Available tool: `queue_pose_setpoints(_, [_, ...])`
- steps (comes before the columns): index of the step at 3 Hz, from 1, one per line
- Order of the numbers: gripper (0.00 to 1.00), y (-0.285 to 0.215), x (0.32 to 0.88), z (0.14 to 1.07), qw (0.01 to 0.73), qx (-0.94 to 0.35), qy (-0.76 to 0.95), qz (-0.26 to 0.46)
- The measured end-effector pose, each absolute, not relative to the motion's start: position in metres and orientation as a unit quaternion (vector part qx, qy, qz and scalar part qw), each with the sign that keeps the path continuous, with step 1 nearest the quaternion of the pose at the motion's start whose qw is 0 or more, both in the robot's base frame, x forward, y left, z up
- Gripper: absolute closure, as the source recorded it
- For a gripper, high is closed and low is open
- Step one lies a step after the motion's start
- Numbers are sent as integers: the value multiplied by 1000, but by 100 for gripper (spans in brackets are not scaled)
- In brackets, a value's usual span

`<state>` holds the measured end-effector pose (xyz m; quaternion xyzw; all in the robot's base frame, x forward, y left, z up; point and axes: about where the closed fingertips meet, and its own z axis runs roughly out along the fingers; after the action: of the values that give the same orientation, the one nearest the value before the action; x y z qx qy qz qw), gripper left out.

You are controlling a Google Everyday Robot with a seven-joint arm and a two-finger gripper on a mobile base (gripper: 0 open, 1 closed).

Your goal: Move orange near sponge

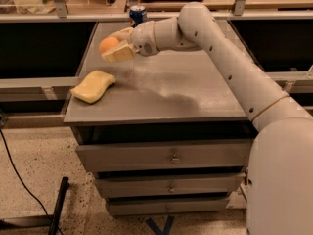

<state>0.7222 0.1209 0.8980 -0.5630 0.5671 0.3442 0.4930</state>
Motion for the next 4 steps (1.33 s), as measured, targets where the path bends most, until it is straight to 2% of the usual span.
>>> queue_pose_setpoints(1, [59, 124, 706, 882, 465, -582, 565, 356])
queue_pose_setpoints(3, [12, 123, 697, 870, 443, -585, 576, 359])
queue_pose_setpoints(4, [0, 126, 696, 869, 442, -587, 575, 360])
